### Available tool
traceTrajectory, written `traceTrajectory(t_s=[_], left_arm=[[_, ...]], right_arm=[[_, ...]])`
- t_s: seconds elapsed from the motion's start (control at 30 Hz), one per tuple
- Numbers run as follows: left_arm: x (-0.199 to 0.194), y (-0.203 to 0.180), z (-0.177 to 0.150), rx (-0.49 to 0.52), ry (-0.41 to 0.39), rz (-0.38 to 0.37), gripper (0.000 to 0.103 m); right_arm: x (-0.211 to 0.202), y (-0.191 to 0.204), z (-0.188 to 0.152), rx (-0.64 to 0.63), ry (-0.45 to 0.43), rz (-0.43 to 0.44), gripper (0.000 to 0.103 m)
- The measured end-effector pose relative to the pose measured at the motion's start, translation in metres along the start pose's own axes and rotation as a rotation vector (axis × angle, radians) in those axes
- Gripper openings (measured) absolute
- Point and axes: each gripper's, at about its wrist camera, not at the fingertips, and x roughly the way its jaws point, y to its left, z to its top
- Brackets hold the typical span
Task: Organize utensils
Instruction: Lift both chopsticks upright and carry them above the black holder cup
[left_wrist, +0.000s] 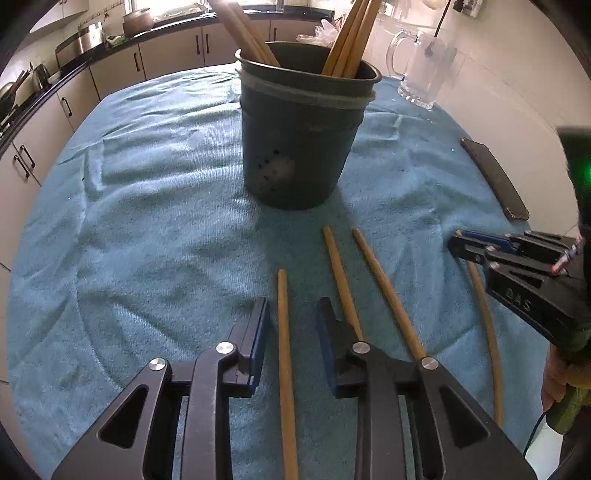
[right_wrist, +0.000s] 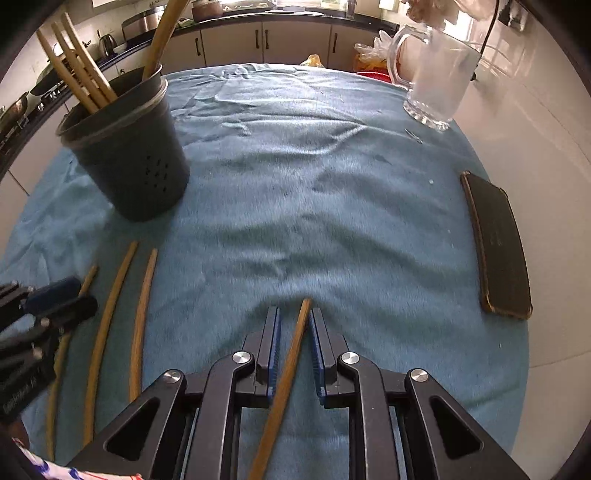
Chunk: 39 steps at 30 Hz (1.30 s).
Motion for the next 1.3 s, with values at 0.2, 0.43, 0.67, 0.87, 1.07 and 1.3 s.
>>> traceTrajectory(t_s=[0.2, 0.43, 0.67, 0.87, 1.07, 1.3], left_arm=[[-0.005, 0.008, 0.0, -0.02, -0.028, -0.019, 0.005], [-0.057, 0.013, -0.004, -0.017, -0.164, -0.005, 0.005], [-0.116, 0.014, -0.014, -0.04, -0.294, -0.058, 0.005], [-0.153, 0.013, -0.021, -0.063, -0.371, -0.092, 0.005], [-0.189, 0.016, -0.03, -0.082, -0.441, -0.129, 0.005], [-0.217, 0.021, -0.038, -0.09, -0.501, -0.145, 0.005]], right_arm=[[0.0, 0.005, -0.001, -0.002, -0.043, 0.003, 0.006], [-0.04, -0.008, -0.011, 0.063, -0.178, 0.078, 0.005], [-0.103, -0.003, -0.021, 0.077, -0.332, 0.126, 0.005], [-0.141, 0.003, -0.028, 0.077, -0.423, 0.174, 0.005], [-0.163, 0.008, -0.034, 0.074, -0.471, 0.203, 0.005], [-0.18, 0.007, -0.038, 0.091, -0.508, 0.231, 0.005]])
